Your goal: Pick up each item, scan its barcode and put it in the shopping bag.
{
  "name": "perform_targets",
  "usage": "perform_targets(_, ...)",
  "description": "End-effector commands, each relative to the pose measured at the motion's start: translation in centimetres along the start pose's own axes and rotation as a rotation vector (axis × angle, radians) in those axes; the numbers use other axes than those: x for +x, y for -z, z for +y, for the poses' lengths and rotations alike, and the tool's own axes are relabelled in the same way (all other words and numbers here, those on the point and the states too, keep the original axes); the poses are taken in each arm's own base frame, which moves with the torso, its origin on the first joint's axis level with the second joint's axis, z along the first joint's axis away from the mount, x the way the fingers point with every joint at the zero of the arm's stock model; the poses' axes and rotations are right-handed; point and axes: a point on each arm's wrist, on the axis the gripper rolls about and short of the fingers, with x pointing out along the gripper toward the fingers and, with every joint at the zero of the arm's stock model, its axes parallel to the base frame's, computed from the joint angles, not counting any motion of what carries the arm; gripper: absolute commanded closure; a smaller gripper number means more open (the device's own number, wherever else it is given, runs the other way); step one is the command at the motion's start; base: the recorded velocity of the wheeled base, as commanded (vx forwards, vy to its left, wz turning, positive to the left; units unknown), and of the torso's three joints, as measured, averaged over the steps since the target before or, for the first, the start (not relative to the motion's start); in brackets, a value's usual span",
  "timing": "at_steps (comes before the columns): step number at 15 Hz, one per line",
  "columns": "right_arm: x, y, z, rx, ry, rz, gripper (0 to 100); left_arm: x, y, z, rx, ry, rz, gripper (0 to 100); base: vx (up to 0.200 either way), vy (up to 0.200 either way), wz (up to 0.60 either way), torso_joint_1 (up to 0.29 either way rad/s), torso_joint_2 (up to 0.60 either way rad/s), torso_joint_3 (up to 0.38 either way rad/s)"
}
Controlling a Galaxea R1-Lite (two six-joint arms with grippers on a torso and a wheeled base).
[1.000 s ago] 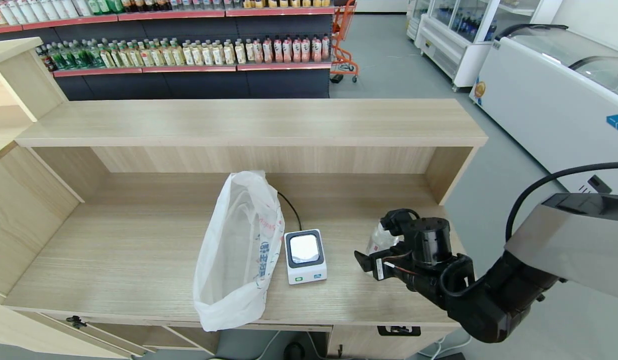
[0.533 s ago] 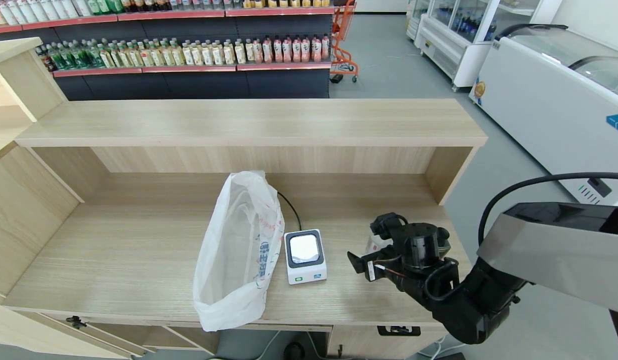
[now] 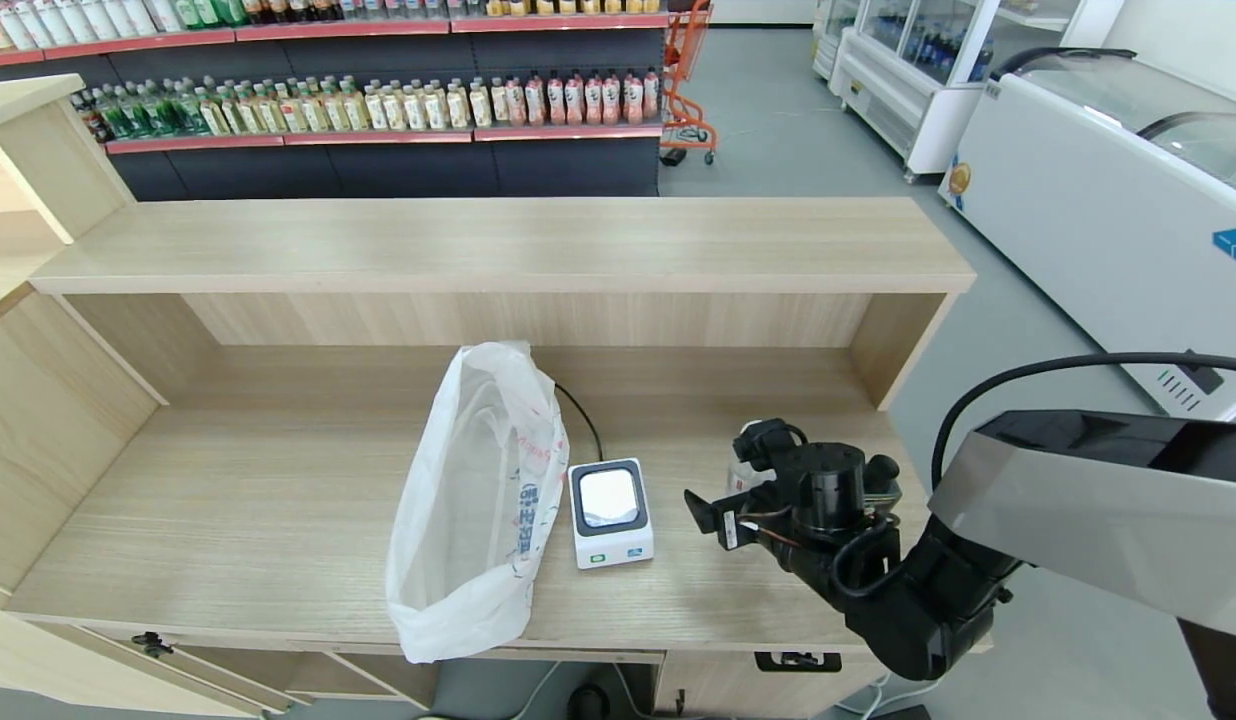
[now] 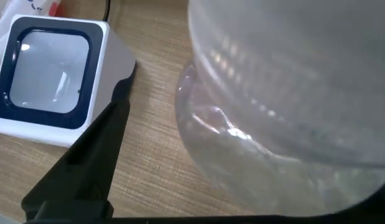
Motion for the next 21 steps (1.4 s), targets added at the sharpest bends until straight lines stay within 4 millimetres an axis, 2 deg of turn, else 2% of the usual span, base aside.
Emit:
perform_targets(1,-0.2,-0.5,-0.1,0.003,0.004,-0.019,0,0.0,0.0,0.0,0.000,0.000,-0.001,100,0.000,0.000,0.00,0.000,0.00,0.000)
perform_targets(2,-0.5,-0.8,-0.1,0.000,0.007,-0.021,100,0.0,0.0,0.0,0.000,0.000,0.000,100,0.000,0.000,0.00,0.000,0.00,0.000)
perform_targets(7,-1.4,0.3,-0.3,-0.007,0.010,0.031,100,0.0,0.0,0.0,0.000,0.000,0.000,100,0.000,0.000,0.00,0.000,0.00,0.000)
perform_targets(13,-1.6,0.2,-0.3,-0.009,0.011,0.034,100,0.0,0.0,0.0,0.000,0.000,0.000,100,0.000,0.000,0.00,0.000,0.00,0.000)
perform_targets(15,-2.8,-3.1,-1.3,0.017,0.025,-0.045,100,0.0,0.0,0.0,0.000,0.000,0.000,100,0.000,0.000,0.00,0.000,0.00,0.000)
perform_targets(16,-4.8,-5.8,-2.1,0.060,0.023,-0.061,100,0.0,0.0,0.0,0.000,0.000,-0.001,100,0.000,0.000,0.00,0.000,0.00,0.000)
perform_targets(18,-10.5,-11.2,-3.6,0.256,-0.049,-0.090,100,0.0,0.0,0.0,0.000,0.000,0.000,100,0.000,0.000,0.00,0.000,0.00,0.000)
perform_targets(20,-16.1,-14.4,-6.5,0.292,-0.209,-0.098,100,0.0,0.0,0.0,0.000,0.000,0.000,100,0.000,0.000,0.00,0.000,0.00,0.000)
perform_targets(21,-18.9,-15.4,-7.9,0.298,-0.319,-0.106,100,0.0,0.0,0.0,0.000,0.000,0.000,100,0.000,0.000,0.00,0.000,0.00,0.000)
